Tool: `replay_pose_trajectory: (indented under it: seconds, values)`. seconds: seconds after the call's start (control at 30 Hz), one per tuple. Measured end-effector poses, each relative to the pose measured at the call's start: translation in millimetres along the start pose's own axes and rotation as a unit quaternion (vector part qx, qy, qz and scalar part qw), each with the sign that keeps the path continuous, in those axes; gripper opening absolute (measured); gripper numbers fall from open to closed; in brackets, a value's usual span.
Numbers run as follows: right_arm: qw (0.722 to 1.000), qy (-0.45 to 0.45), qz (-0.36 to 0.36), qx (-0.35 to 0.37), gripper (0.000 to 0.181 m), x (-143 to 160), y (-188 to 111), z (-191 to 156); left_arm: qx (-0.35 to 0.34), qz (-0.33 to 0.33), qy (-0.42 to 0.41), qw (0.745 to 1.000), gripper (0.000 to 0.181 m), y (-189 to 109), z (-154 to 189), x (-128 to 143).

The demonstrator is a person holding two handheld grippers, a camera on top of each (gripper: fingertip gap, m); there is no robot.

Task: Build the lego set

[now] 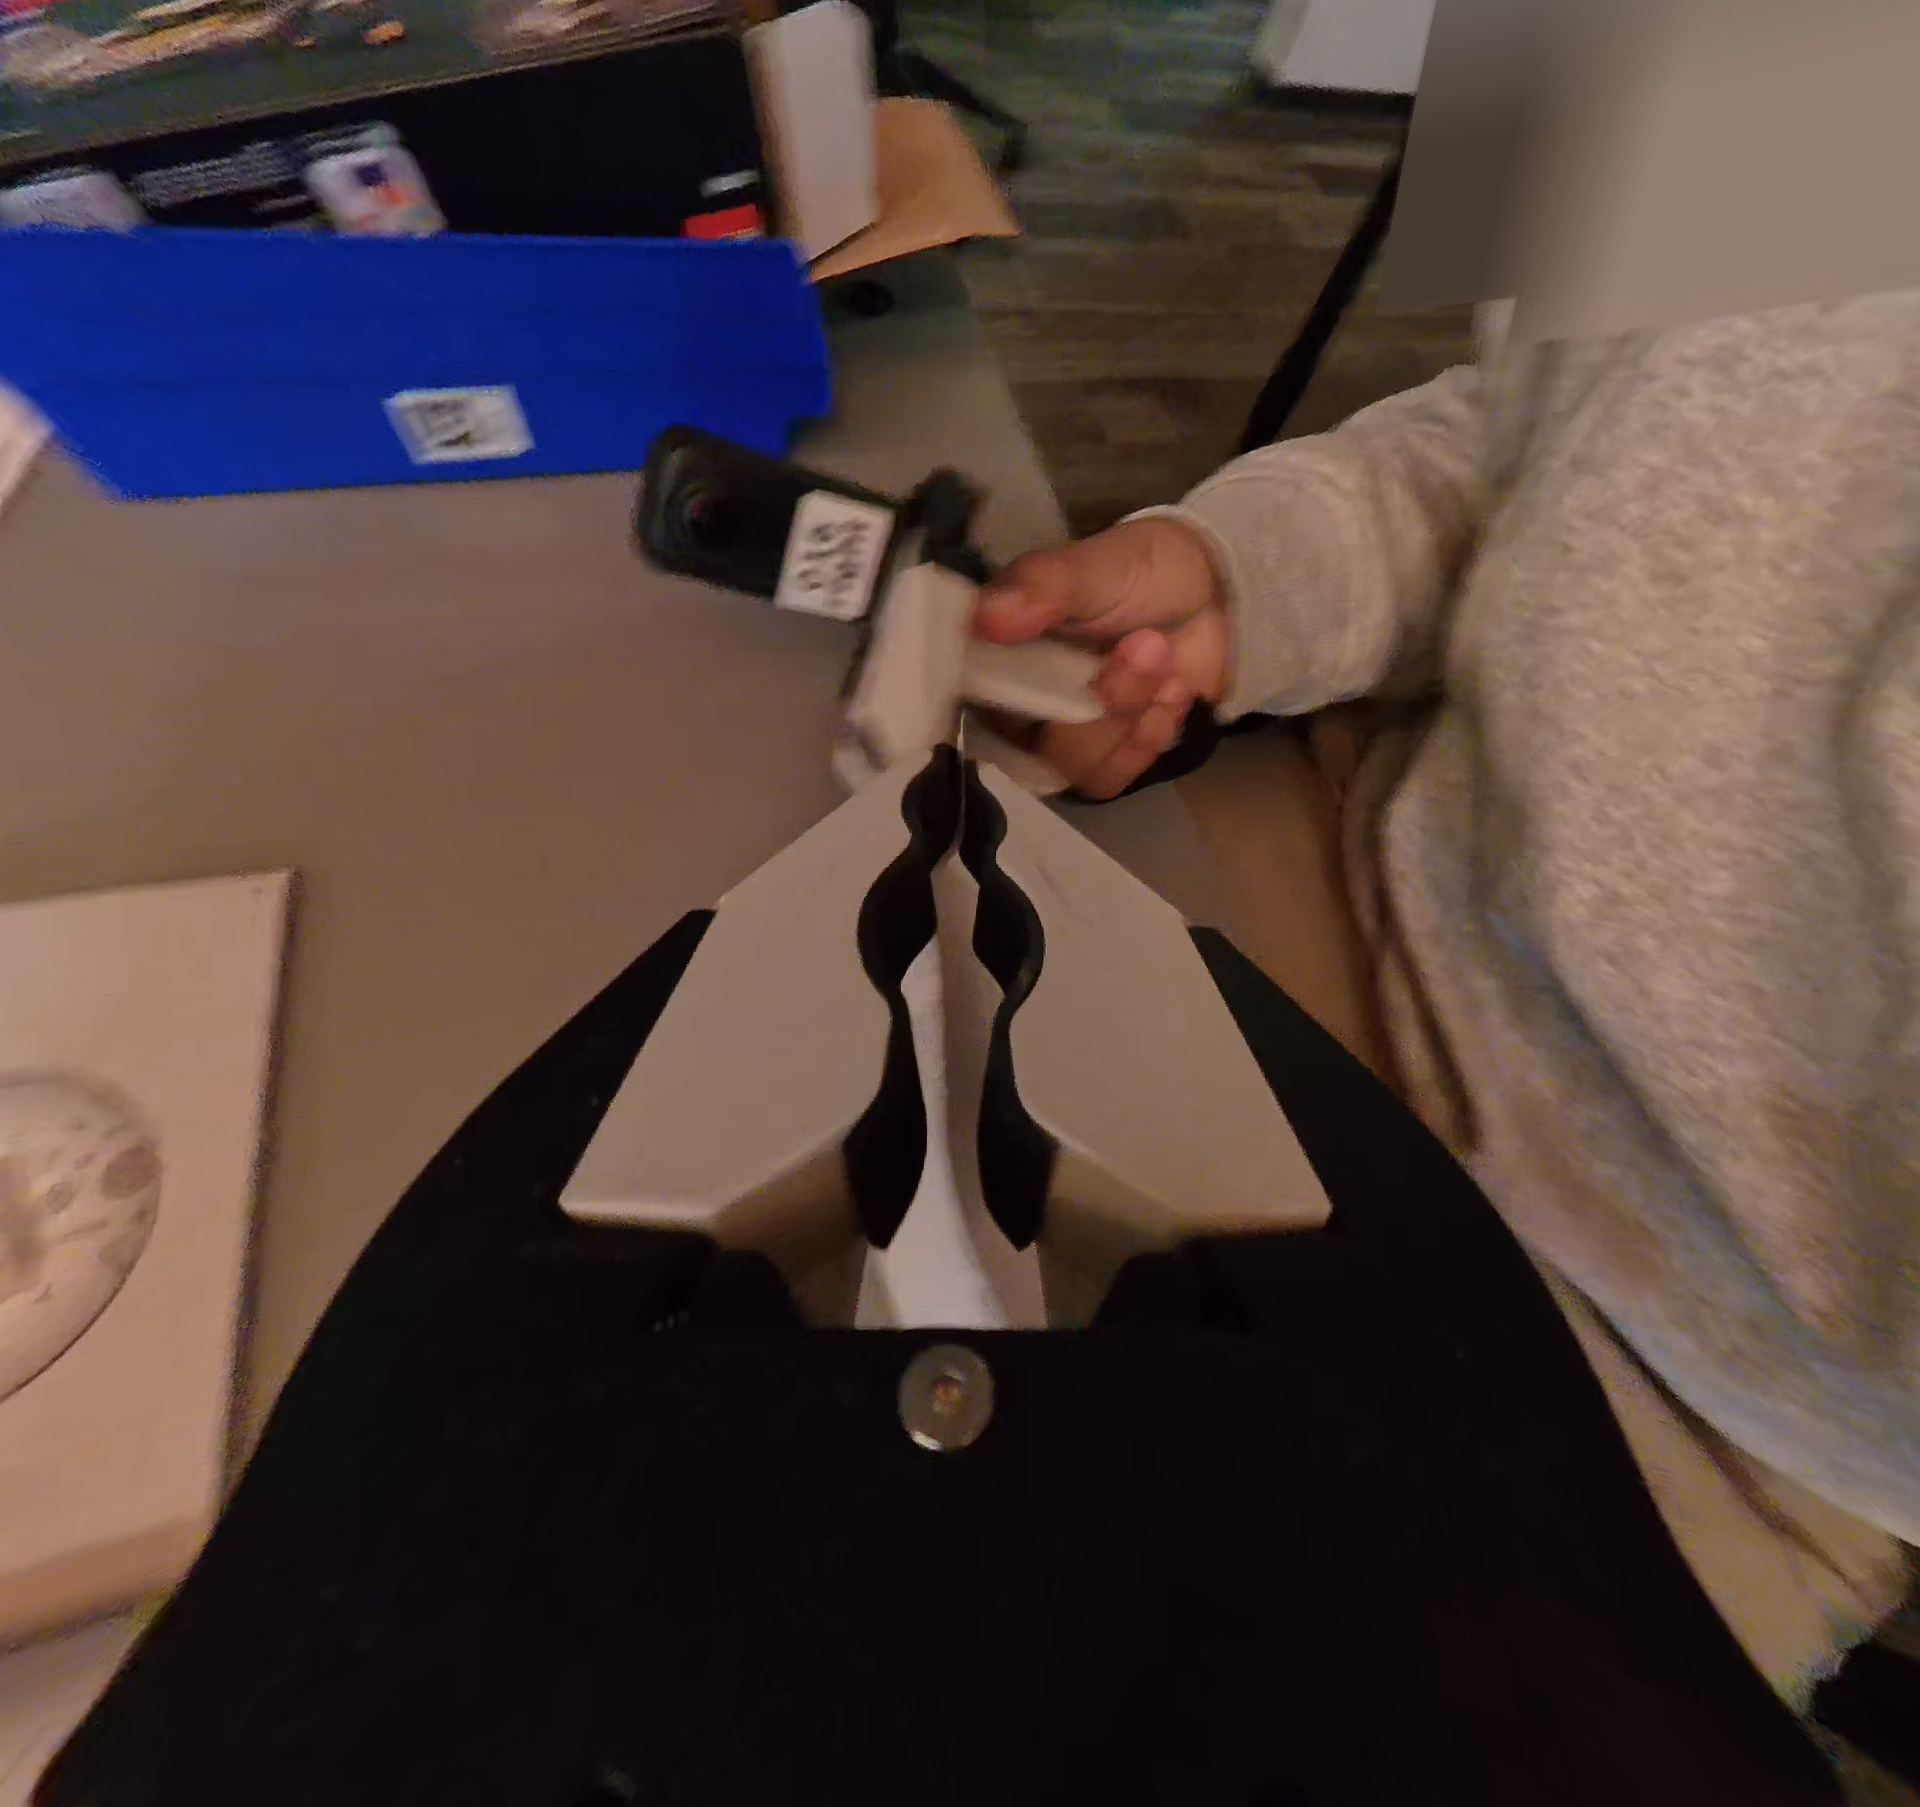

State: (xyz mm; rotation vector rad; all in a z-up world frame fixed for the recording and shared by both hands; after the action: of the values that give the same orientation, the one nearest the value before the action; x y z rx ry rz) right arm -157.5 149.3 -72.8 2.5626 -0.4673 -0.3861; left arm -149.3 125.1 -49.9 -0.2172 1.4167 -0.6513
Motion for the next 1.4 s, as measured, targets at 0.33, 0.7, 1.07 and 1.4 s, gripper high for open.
replay_pose_trajectory:
  seconds: [0.33,0.7,1.07,1.4]
  values:
    - [0.991,-0.108,-0.001,0.076,0.000,-5,-2,3,-0.058,-0.009,-0.025,0.998,0.000,0,1,-9]
    - [0.979,-0.173,-0.037,0.103,0.038,-4,-3,10,-0.057,-0.004,-0.172,0.984,0.040,-22,-21,13]
    - [0.958,-0.251,-0.068,0.120,0.021,6,5,6,0.006,-0.005,-0.209,0.978,0.000,-8,-6,7]
    - [0.957,-0.256,-0.081,0.107,0.000,13,9,2,-0.040,-0.032,-0.202,0.978,0.000,-2,-4,10]
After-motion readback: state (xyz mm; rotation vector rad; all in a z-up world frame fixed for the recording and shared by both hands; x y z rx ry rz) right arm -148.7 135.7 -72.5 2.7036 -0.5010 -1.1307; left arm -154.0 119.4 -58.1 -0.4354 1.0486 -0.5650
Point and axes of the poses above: each gripper's, where its closed fingertips meet, y out along the fingers, x out of its underside, z = x × y across the jaws, the point moved 2 cm from there along -y, back along the fingers, and after that the axes turned 2 degrees about -z, right-handed, at the moved point
